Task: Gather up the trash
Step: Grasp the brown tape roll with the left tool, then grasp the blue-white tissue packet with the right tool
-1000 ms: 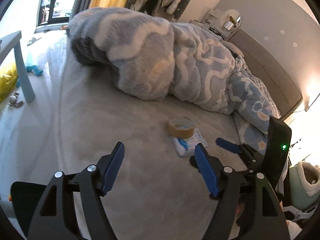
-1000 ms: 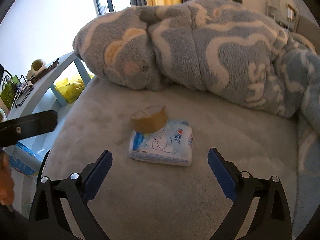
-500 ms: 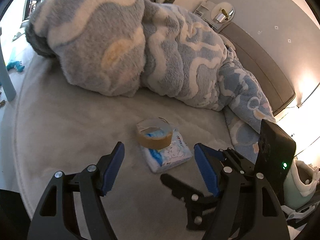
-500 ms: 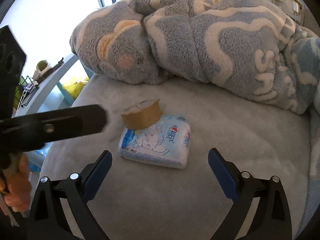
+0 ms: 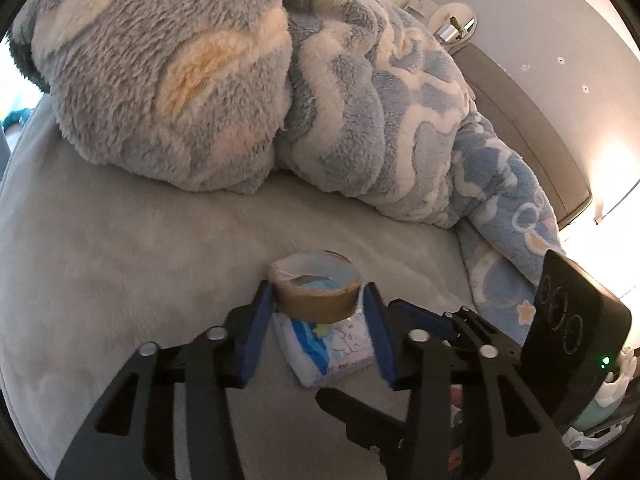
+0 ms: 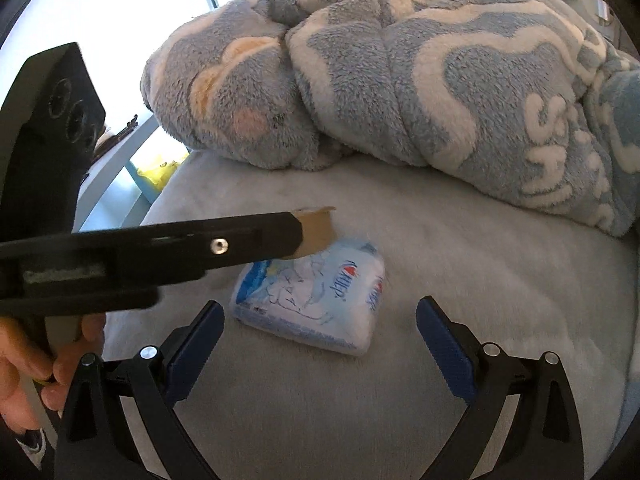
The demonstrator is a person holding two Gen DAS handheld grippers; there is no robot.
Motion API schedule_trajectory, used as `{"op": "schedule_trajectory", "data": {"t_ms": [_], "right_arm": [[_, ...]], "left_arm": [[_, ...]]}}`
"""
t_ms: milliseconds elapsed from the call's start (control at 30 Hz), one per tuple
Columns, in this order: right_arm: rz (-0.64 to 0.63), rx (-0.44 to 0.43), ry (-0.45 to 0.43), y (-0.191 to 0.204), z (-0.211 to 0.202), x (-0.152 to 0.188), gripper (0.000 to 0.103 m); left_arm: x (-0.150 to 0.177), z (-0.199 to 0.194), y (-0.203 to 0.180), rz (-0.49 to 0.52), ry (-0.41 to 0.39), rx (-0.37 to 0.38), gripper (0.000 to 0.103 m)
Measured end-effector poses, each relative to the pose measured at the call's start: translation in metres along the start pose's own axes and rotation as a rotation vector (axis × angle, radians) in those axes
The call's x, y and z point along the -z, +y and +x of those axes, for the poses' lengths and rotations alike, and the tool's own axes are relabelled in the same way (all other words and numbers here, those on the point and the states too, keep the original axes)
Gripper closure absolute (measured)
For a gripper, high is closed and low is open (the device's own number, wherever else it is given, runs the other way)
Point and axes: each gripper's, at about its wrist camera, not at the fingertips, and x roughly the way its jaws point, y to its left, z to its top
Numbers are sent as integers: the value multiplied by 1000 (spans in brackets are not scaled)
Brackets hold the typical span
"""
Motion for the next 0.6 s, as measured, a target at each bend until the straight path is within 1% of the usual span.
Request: {"op": "schedule_trajectory", "data": {"t_ms": [167,300,600], "right_arm": [[-13,-12,22,0,5,-2,5],[-24,-5,32,2,6,-3,5],[-1,46,46,8,16,-8,5]], "left_arm": [[-6,-1,2,-5,-23,3,58],[-7,-5,4,-4,-36,-3,58],[-7,-34,14,-2,-72,-32,58]]}}
